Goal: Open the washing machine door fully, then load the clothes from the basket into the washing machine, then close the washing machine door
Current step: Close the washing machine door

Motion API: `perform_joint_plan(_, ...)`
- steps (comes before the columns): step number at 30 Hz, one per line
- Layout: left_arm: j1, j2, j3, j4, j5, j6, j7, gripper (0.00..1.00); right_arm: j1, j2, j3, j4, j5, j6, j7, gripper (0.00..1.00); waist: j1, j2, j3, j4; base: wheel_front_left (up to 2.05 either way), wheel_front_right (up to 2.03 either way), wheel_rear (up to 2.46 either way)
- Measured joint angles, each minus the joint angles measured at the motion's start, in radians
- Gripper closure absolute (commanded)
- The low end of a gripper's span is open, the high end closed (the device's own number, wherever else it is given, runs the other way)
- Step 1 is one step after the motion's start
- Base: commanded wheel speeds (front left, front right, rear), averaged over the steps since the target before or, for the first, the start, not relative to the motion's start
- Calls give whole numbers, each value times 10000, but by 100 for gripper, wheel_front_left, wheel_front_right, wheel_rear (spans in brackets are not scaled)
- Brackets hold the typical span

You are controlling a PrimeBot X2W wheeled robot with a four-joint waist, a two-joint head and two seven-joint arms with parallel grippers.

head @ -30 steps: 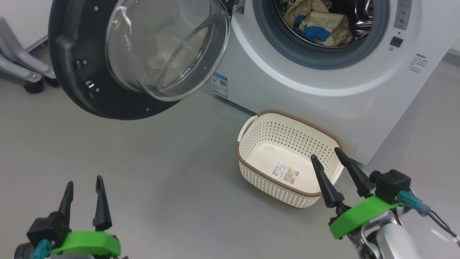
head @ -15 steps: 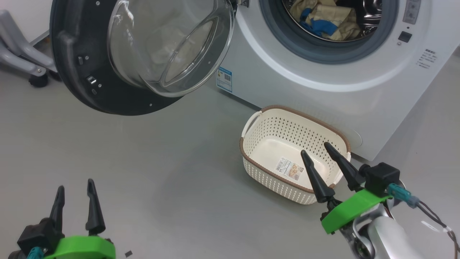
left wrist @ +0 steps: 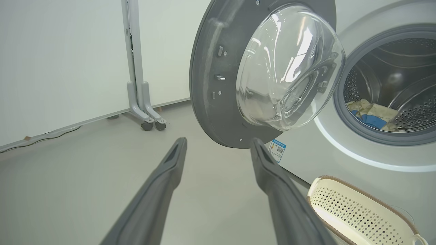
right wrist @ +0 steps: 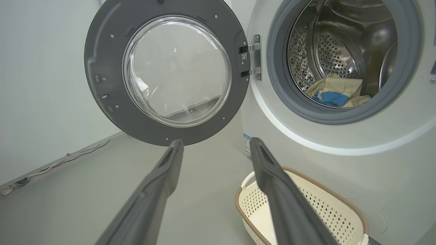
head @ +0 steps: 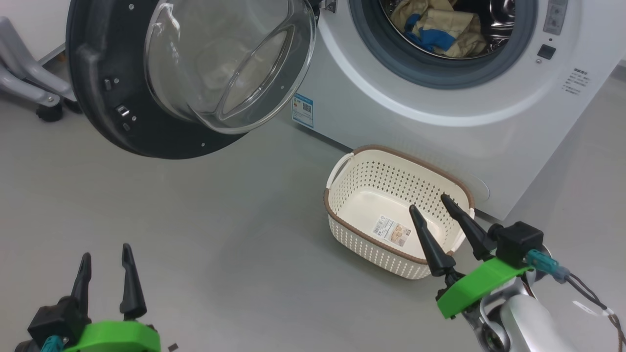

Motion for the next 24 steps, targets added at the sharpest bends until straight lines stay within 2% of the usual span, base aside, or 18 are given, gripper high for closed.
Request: perform_joint_plan(24, -1, -38, 58, 69, 105, -8, 0, 0, 0, 0, 173, 107, 0, 0, 0, 0, 0, 0, -107, -56, 0, 0, 0)
